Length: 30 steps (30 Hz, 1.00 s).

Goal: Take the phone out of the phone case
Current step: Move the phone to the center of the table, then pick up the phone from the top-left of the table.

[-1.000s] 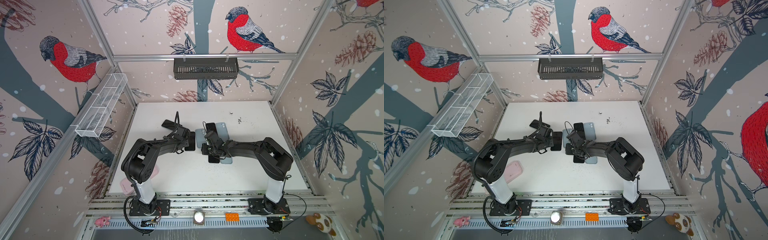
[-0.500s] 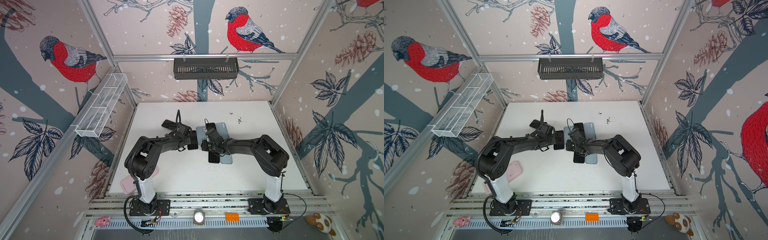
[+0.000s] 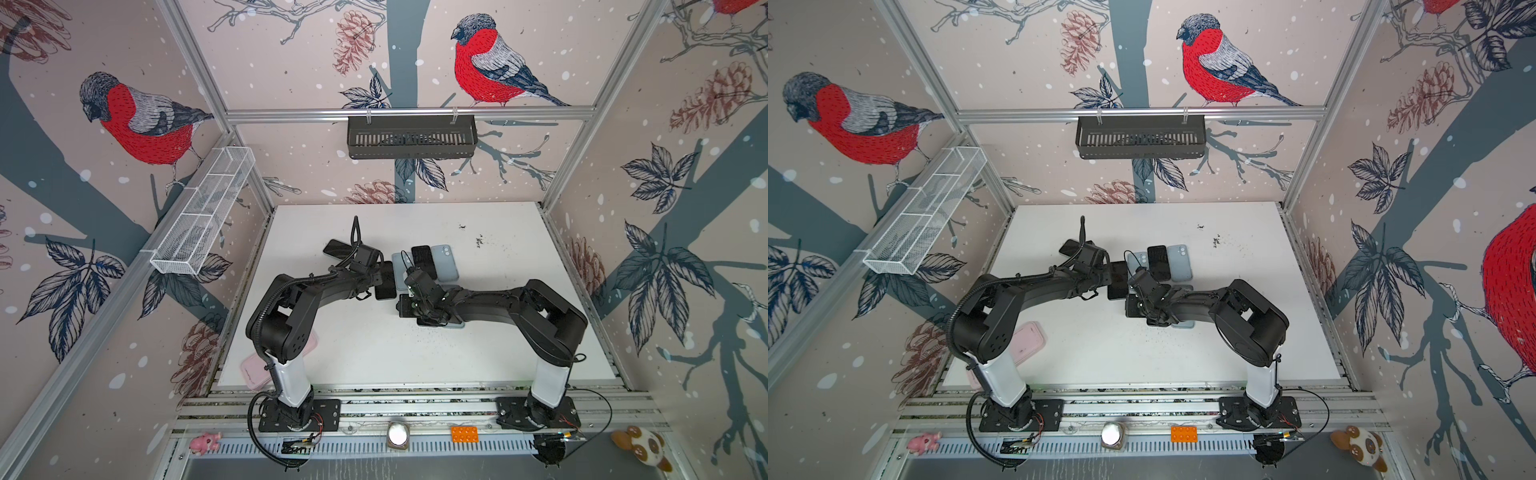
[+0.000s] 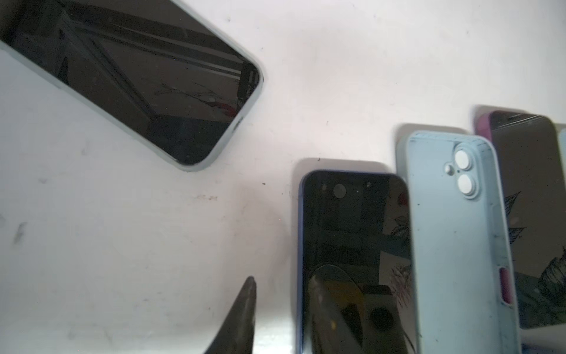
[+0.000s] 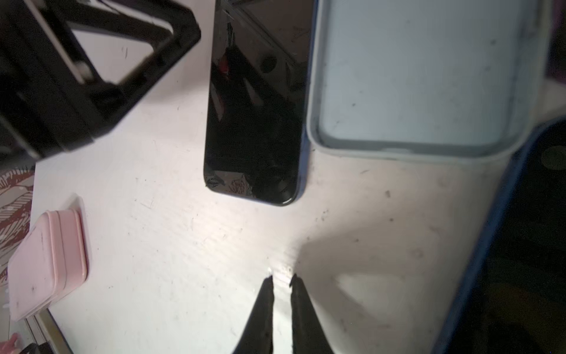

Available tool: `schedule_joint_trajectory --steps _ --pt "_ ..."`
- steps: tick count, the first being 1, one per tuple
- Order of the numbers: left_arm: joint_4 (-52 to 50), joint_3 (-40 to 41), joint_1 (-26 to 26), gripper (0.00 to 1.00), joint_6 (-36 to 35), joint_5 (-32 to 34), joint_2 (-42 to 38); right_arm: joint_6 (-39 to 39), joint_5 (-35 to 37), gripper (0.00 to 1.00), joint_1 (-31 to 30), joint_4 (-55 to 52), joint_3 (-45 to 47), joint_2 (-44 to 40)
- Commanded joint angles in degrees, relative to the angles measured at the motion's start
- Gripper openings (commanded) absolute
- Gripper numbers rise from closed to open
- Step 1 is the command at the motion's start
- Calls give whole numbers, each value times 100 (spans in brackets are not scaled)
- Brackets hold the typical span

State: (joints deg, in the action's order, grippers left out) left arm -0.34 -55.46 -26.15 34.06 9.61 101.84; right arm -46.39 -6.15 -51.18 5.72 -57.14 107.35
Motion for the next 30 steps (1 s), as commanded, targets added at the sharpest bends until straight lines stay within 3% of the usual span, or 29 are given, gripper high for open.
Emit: schedule_joint_trajectory --steps 1,7,12,17,21,26,30 --pt "80 107 37 43 126 246 -292 -93 -42 15 -14 72 -98 149" --pt "-93 343 212 76 125 479 -971 -79 9 15 37 106 -502 508" --pt "-395 280 526 91 23 532 -1099 -64 -13 15 149 27 -907 782" --pt "-538 83 787 95 -95 456 -853 15 108 15 248 -4 -981 742" --pt "-707 -136 941 96 -39 356 -595 138 -211 20 260 92 -871 522" --pt "-915 -669 1101 100 111 134 -167 250 -575 33 199 301 -313 -302" --pt "-983 -1020 1229 100 255 -82 185 923 -457 55 121 105 138 -1377"
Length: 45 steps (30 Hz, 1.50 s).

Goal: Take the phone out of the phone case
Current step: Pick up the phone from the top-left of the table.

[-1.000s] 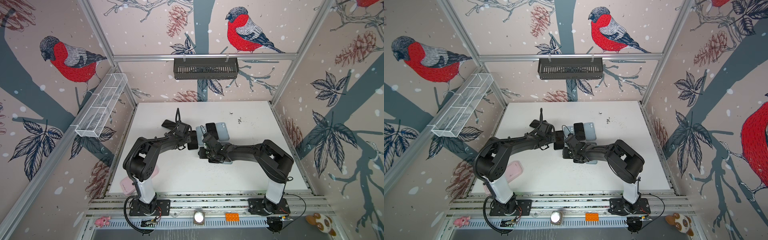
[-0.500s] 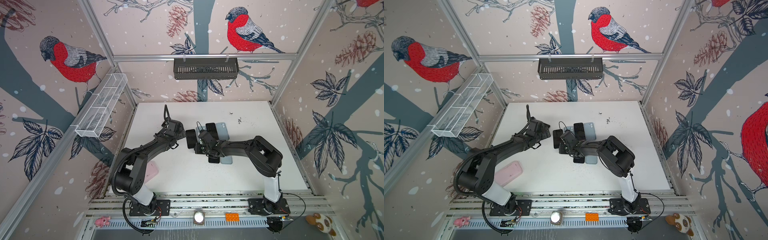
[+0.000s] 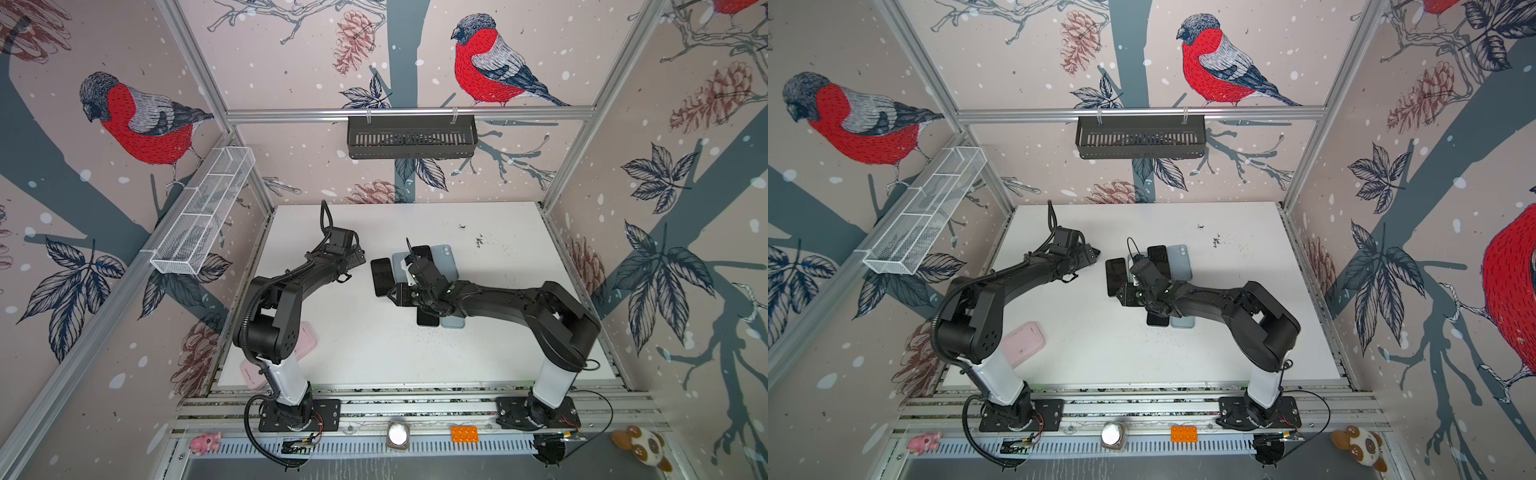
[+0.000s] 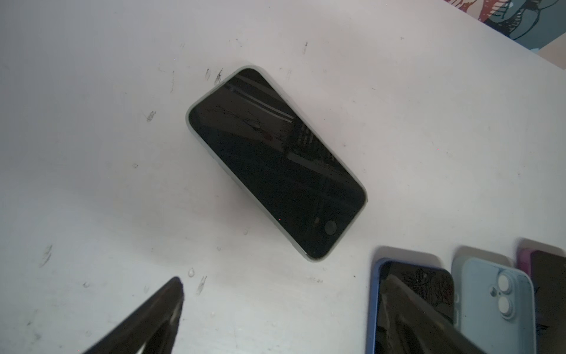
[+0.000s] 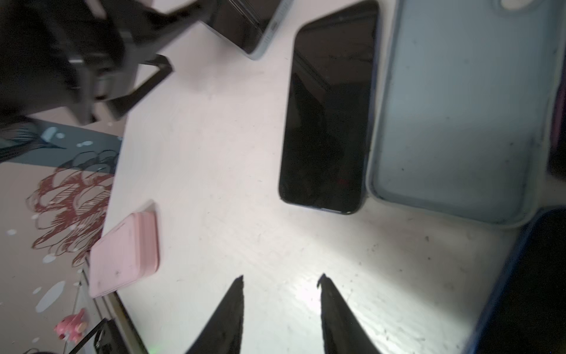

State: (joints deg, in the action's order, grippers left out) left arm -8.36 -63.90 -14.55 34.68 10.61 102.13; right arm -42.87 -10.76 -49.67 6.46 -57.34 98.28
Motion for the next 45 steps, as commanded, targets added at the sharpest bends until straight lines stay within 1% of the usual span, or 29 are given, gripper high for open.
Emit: schedule_joint_trajectory --steps 1,4,5,7,10,14,19,24,25,28,33,36,38,42,45 --pt "-228 -267 133 100 237 -285 280 816 163 62 -34 -131 224 -754" --pt "-317 -476 230 100 366 -401 535 1540 664 85 -16 -511 428 -1522" --pt "-336 -519 242 100 386 -442 596 1703 769 89 -1 -589 491 -1712" --pt "-407 -639 269 100 463 -414 721 1969 830 93 107 -739 590 -2070" --pt "-394 -742 329 100 583 -561 905 2149 747 94 227 -889 673 -2442" --pt "-484 -925 333 100 702 -553 1120 2200 710 94 221 -895 806 -2837" --pt "-931 -1377 338 99 829 -425 1430 2199 685 94 233 -833 983 -3064" --pt "-1323 -1832 330 99 924 -376 1733 2207 593 94 229 -753 1079 -3151" --pt "-1532 -2038 333 97 964 -344 1854 2212 587 94 236 -722 1100 -3152" --pt "-2030 -2566 313 97 981 -356 2209 2212 554 94 230 -647 1176 -3153" --pt "-2158 -2803 284 97 1084 -259 2372 2216 421 94 230 -532 1252 -3177" --pt "-2233 -2951 284 97 1135 -308 2500 2231 340 94 230 -429 1322 -3224" --pt "-2573 -3246 281 97 1279 -178 2682 2257 343 94 230 -420 1339 -3253" --pt "-3089 -3853 242 97 1311 -82 3045 2312 311 94 232 -362 1390 -3320" --pt "-3330 -4111 221 97 1330 -54 3231 2330 256 94 240 -271 1443 -3392"
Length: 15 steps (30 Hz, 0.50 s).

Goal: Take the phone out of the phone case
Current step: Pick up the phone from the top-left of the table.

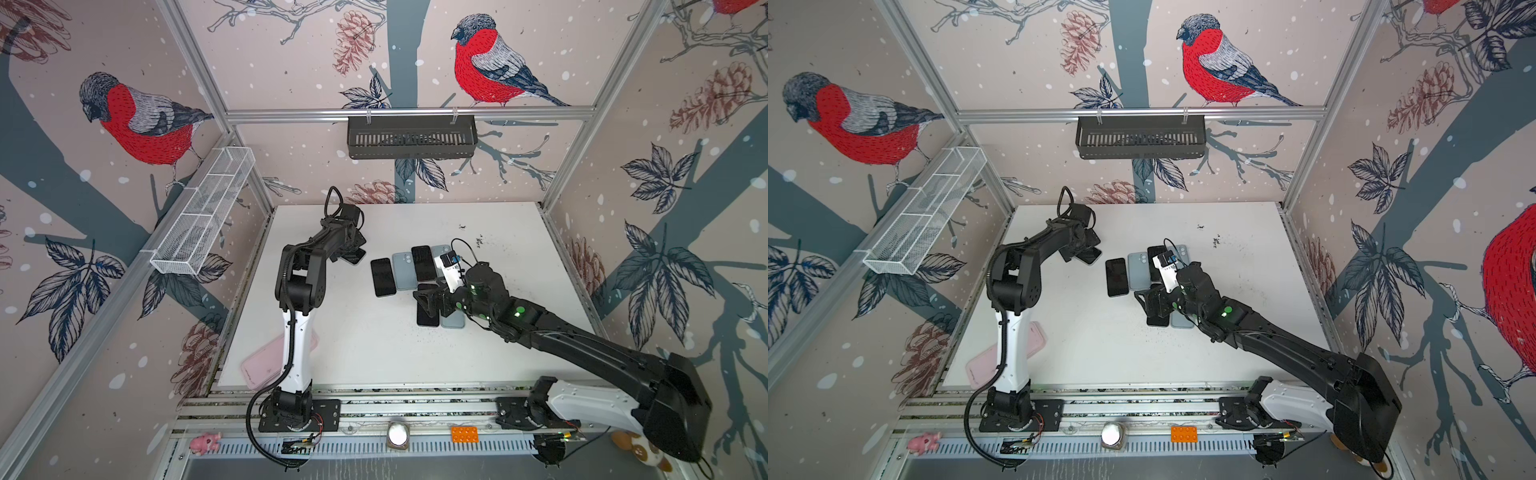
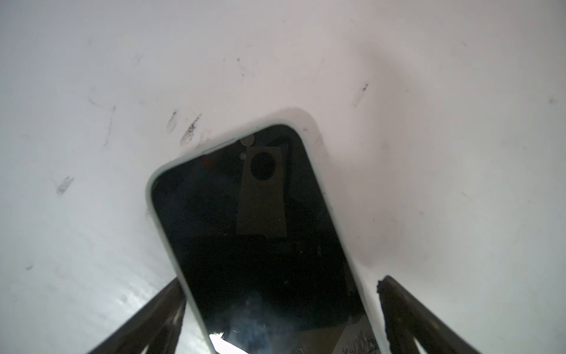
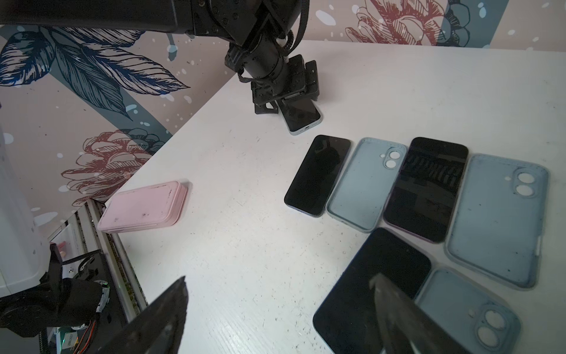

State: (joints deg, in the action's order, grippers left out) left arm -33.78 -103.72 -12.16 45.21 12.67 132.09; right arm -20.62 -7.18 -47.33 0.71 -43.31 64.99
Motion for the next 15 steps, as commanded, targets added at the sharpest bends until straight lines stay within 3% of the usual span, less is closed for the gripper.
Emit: schedule_joint_trajectory --steps 1,11,15 --pt "-890 -208 -31 97 310 -202 298 107 -123 94 5 341 63 -75" --pt "-1502 -714 -66 96 351 146 686 183 -222 95 55 544 121 -42" --pt "-1478 -636 -66 89 212 231 655 163 -365 95 170 729 139 64"
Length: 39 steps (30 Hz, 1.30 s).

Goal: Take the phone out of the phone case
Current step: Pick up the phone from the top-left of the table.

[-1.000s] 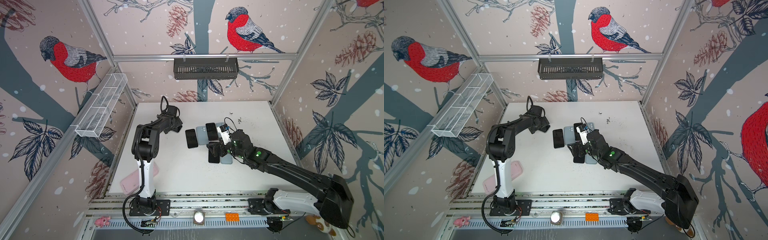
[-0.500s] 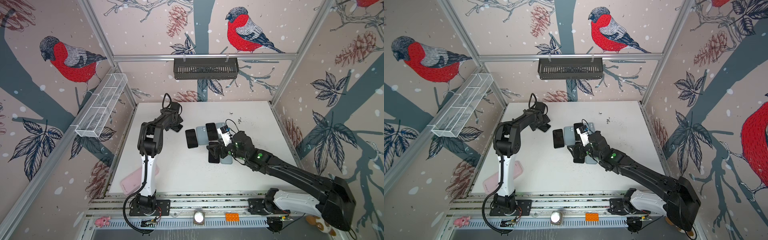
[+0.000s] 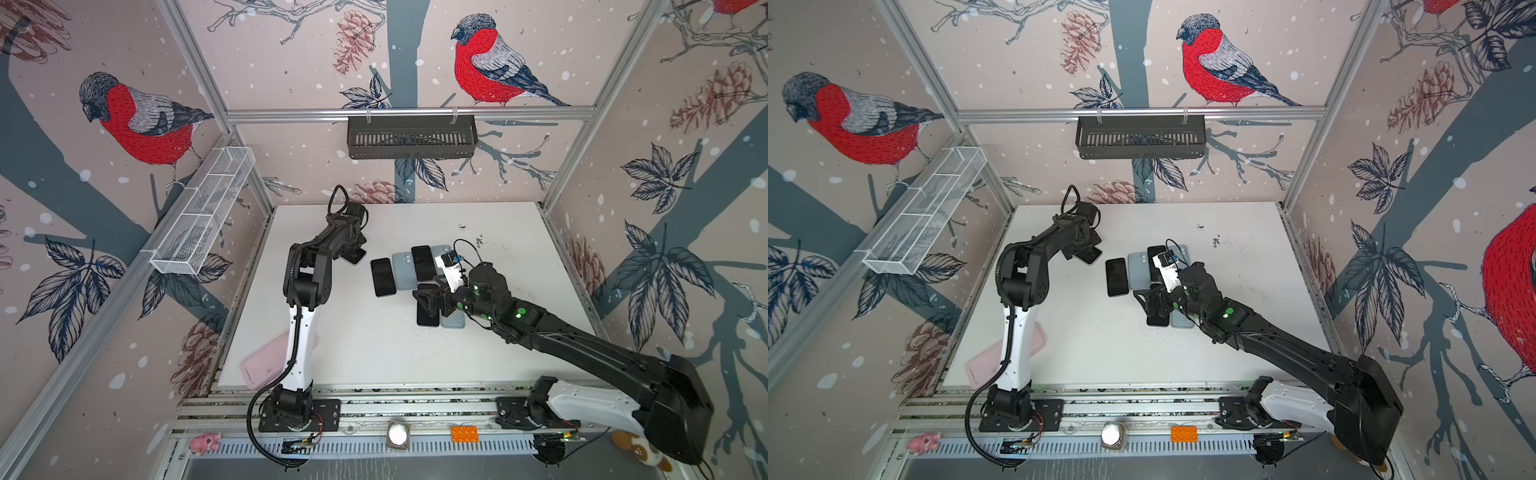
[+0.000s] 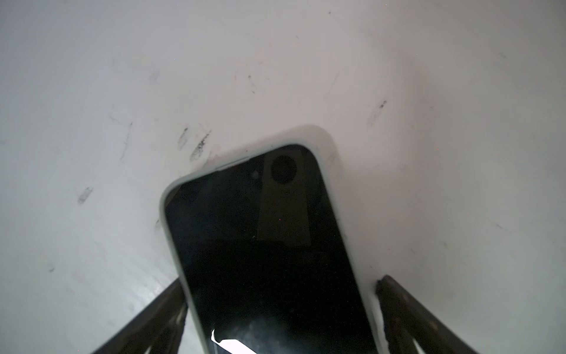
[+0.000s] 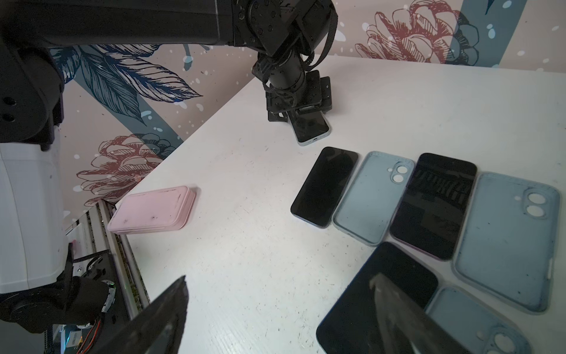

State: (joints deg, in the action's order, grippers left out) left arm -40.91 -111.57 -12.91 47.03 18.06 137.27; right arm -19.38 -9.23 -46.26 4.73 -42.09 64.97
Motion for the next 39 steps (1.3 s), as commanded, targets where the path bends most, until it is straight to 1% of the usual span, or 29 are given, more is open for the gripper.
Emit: schedule_joint_trajectory --steps 1,5,8,17,22,27,33,39 --pt "-672 220 13 85 -54 -404 117 10 -226 95 111 388 12 118" --pt "-487 399 38 76 -305 -697 116 -134 -647 95 299 538 -137 455" --pt "-292 654 69 74 -469 -818 -39 -170 -808 95 359 739 -225 727" --pt "797 2033 360 69 -1032 -1468 -1057 -624 -1531 93 455 1258 -915 2180" --pt "1560 2909 619 65 -1489 -2240 -1712 -1098 -1923 92 469 1782 -1350 3148" --pt "2150 3612 857 60 -1777 -2942 -2316 -1417 -2282 89 443 1977 -2074 4147" --pt "2282 3826 886 57 -2011 -3420 -2758 -1531 -2450 87 338 1991 -2744 5016" --pt "2446 3983 886 54 -2048 -3899 -3235 -1568 -2409 85 274 1944 -3119 5505"
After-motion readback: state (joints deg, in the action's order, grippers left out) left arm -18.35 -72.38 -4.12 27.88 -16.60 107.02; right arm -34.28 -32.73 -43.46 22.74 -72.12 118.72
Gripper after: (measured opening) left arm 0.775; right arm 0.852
